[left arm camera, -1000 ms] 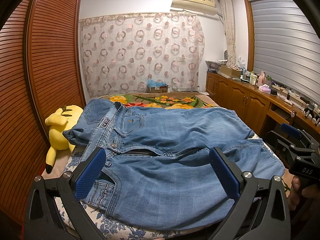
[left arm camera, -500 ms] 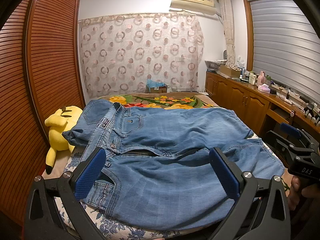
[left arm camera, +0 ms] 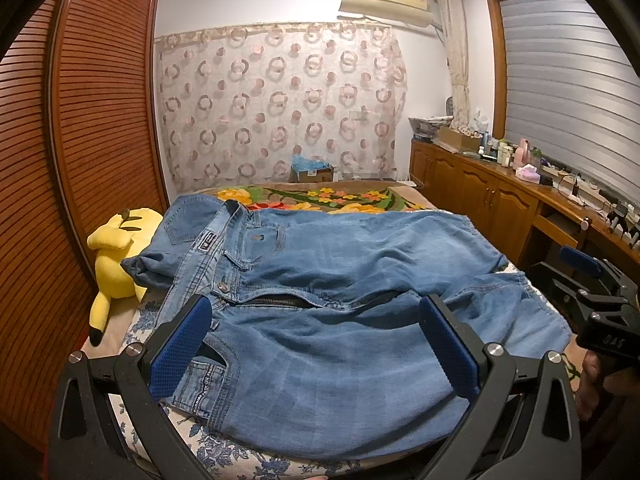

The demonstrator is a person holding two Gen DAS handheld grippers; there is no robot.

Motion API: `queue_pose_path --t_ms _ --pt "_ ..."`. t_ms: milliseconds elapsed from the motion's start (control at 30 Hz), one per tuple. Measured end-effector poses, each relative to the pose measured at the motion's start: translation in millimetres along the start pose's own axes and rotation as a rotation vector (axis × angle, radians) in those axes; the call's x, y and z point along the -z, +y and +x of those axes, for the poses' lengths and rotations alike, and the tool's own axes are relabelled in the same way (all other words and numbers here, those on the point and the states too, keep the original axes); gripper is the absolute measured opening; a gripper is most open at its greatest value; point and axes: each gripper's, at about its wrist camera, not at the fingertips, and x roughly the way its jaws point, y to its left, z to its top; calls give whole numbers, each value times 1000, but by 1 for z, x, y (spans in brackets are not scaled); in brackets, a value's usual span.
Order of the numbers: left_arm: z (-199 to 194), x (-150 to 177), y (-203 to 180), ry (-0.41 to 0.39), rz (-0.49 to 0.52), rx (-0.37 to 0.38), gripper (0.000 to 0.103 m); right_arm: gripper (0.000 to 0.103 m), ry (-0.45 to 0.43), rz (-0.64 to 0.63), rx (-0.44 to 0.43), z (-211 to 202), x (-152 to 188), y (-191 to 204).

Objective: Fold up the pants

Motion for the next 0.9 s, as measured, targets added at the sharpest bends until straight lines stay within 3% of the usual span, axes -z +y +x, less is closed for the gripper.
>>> queue_pose_path --t_ms 200,900 --pt "8 1 -3 19 3 7 103 103 36 -1 9 7 0 -5" --pt "54 36 73 152 -42 -35 103 103 188 -23 100 30 -13 -19"
